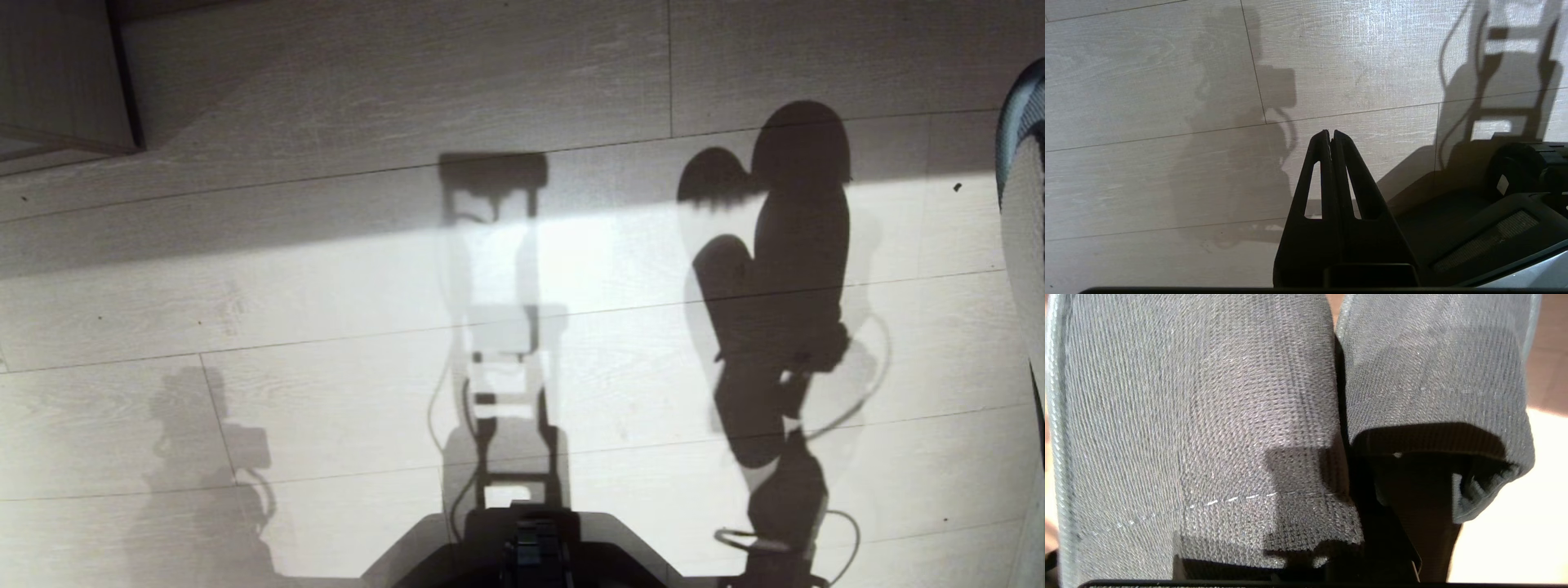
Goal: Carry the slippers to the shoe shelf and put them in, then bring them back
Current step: Place the slippers into the shoe cabinet
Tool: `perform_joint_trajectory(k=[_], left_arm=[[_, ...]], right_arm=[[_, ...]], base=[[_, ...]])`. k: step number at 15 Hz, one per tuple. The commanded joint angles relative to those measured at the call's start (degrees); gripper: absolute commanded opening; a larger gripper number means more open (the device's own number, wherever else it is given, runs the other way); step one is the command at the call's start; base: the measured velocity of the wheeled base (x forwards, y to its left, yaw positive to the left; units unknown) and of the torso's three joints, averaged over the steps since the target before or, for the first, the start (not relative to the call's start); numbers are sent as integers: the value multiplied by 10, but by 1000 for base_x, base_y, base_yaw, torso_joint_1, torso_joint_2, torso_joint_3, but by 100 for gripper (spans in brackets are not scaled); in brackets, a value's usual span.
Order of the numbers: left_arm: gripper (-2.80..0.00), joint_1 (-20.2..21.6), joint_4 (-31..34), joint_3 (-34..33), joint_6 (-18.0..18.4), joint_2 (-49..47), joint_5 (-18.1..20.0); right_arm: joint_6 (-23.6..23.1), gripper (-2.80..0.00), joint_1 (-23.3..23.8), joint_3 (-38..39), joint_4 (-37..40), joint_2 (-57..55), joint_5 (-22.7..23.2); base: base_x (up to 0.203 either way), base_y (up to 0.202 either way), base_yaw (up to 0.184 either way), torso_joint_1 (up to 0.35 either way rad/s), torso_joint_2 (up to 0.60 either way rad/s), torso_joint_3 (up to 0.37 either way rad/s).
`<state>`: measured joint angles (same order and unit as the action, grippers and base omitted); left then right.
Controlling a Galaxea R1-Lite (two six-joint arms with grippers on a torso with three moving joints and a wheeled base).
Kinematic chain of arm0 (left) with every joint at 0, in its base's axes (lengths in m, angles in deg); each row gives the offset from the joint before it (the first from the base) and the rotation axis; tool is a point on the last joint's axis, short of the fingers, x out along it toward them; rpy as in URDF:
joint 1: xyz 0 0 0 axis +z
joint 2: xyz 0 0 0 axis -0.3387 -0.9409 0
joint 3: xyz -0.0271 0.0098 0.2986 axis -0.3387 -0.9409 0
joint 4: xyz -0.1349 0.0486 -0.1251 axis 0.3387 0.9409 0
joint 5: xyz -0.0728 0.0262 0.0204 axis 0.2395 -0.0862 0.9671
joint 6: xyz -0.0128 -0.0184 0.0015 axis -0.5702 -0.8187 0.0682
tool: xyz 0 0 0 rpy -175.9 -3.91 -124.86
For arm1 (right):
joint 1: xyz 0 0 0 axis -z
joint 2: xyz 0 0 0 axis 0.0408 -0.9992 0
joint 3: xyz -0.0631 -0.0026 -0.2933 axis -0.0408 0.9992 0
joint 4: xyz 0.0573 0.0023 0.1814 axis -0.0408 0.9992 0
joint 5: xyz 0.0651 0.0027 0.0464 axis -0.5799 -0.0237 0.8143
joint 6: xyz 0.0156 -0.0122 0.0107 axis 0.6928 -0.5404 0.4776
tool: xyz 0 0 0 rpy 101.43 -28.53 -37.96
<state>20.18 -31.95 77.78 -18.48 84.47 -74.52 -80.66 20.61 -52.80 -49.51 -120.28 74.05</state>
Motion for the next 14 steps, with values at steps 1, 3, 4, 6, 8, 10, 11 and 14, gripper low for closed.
perform_joint_trajectory(k=[1,3,4,6,8,10,11,14], left_arm=[[-280,1,0,0,0,0,0],[-280,1,0,0,0,0,0],[-280,1,0,0,0,0,0],[-280,1,0,0,0,0,0],[-280,1,0,0,0,0,0],[-280,1,0,0,0,0,0],[-280,0,0,0,-1,0,0],[-280,1,0,0,0,0,0]], right_arm=[[-2,-280,-60,10,37,81,-33],[-3,-280,-113,30,74,146,-93],[-4,-280,-125,45,89,178,-109],[-6,-280,-146,78,127,239,-152],[-21,-280,-158,125,161,278,-191],[-36,-280,-162,175,173,294,-225],[-39,-280,-164,201,179,297,-240],[-39,-280,-167,240,189,301,-281]], base=[[0,0,0,0,0,0],[0,0,0,0,0,0],[0,0,0,0,0,0],[0,0,0,0,0,0],[0,0,0,0,0,0],[0,0,0,0,0,0],[0,0,0,0,0,0],[0,0,0,0,0,0]])
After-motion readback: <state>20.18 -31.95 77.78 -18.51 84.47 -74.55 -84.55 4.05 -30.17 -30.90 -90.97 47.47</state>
